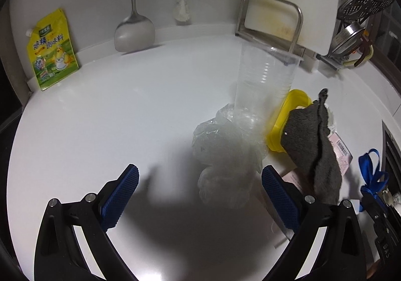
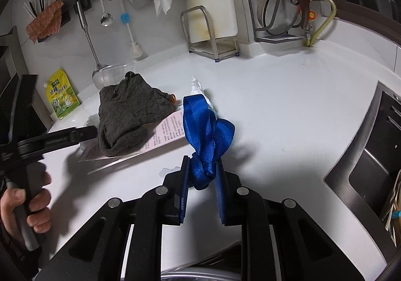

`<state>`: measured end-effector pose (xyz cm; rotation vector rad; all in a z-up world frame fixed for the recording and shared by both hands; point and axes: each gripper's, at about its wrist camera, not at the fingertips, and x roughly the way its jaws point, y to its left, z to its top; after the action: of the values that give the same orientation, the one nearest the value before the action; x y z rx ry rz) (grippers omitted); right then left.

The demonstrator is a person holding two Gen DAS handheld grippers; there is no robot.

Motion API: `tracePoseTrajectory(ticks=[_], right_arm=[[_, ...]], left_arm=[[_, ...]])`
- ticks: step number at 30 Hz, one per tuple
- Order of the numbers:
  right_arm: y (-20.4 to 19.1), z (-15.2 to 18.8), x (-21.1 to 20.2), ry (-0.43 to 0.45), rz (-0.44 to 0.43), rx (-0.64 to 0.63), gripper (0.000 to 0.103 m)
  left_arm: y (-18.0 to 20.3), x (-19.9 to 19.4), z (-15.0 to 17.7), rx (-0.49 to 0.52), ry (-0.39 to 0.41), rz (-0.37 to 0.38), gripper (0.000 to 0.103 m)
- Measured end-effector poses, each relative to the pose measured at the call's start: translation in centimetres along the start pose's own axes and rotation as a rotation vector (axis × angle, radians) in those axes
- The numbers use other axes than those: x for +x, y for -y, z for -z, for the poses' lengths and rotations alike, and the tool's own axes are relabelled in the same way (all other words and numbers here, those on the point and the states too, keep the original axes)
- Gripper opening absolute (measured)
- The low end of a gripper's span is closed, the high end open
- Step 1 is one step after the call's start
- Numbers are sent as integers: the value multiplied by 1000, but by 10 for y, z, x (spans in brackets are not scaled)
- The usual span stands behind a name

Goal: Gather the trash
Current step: 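Grasp the blue ribbon tag with the right gripper while the left gripper grasps the plastic bag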

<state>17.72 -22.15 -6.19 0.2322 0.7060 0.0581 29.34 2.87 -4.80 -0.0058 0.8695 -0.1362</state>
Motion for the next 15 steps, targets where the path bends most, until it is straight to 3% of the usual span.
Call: tracePoseTrajectory(ticks=[5, 10, 12, 15], right_arm=[[2, 2, 1, -5, -16, 12, 19], [0, 4, 2, -8, -25, 9, 19], [-1, 5, 2, -7, -28, 8, 19], [-1, 5, 2, -7, -31, 10, 19]], left_arm=[[3, 15, -5, 2, -36, 8, 91], [7, 18, -3, 21, -44, 30, 64], [8, 17, -2, 28, -40, 43, 47], [9, 15, -1, 29, -34, 53, 40]])
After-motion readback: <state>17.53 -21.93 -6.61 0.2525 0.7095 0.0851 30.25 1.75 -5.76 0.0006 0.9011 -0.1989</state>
